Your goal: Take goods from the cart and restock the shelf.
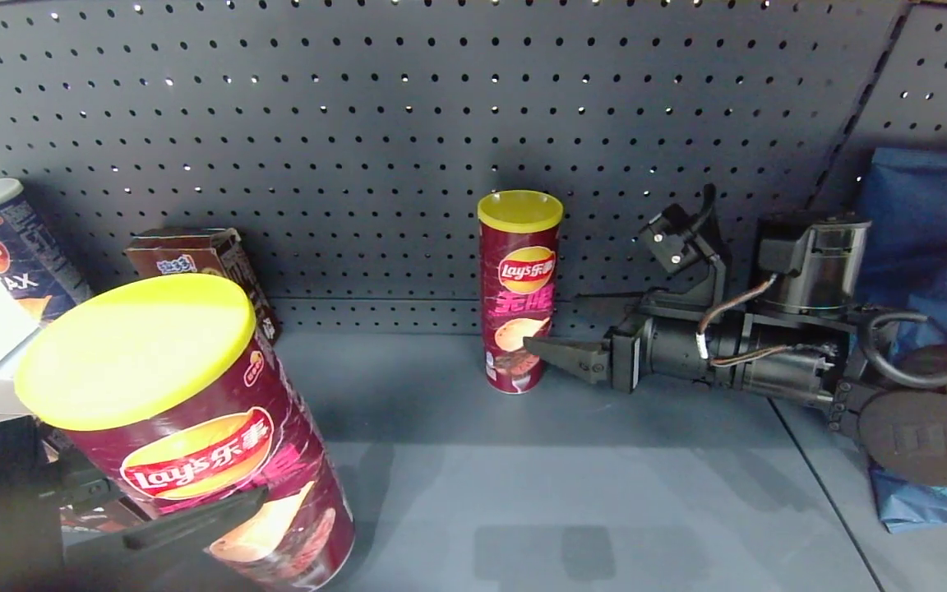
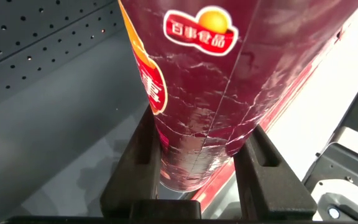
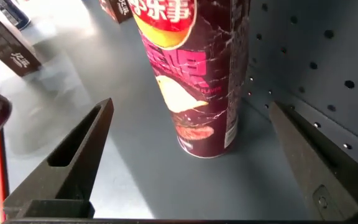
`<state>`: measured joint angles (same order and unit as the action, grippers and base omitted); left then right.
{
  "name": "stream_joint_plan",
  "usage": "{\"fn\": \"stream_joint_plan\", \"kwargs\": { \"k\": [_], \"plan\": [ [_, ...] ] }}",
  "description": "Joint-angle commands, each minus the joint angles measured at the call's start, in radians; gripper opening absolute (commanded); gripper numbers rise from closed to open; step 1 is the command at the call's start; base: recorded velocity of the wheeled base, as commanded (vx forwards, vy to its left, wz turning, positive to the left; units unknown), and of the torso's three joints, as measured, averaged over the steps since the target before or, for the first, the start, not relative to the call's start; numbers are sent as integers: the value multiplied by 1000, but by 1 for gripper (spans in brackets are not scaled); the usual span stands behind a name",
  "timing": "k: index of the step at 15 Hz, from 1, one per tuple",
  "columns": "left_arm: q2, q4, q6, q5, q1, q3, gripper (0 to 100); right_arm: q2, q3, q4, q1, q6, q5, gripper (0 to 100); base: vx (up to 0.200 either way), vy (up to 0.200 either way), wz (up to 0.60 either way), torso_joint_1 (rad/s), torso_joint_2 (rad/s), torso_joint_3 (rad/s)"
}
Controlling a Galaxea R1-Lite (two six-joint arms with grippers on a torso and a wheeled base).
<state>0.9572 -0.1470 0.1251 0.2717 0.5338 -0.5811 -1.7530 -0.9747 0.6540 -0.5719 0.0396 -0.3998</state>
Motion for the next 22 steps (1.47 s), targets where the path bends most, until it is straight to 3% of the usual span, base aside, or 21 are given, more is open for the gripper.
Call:
{"fn": "stream_joint_plan", "kwargs": {
  "k": [1, 4, 11, 14, 22],
  "plan": [
    [0, 0, 1, 0, -2, 1, 0, -31, -1, 13, -3, 0, -5, 100, 0, 0, 0, 0, 0, 0],
    [0, -2, 1, 4, -26, 0, 0, -59, -2, 16, -3, 0, -5, 100, 0, 0, 0, 0, 0, 0],
    [0, -2, 1, 3, -28, 1, 0, -140, -21, 44, -3, 2, -5, 100, 0, 0, 0, 0, 0, 0],
    [0, -2, -25, 3, -26, 7, 0, -168, -50, 47, -3, 2, -5, 100, 0, 0, 0, 0, 0, 0],
    [0, -2, -27, 1, -28, 1, 0, -234, -116, 49, -11, 2, -5, 100, 0, 0, 0, 0, 0, 0]
  ]
}}
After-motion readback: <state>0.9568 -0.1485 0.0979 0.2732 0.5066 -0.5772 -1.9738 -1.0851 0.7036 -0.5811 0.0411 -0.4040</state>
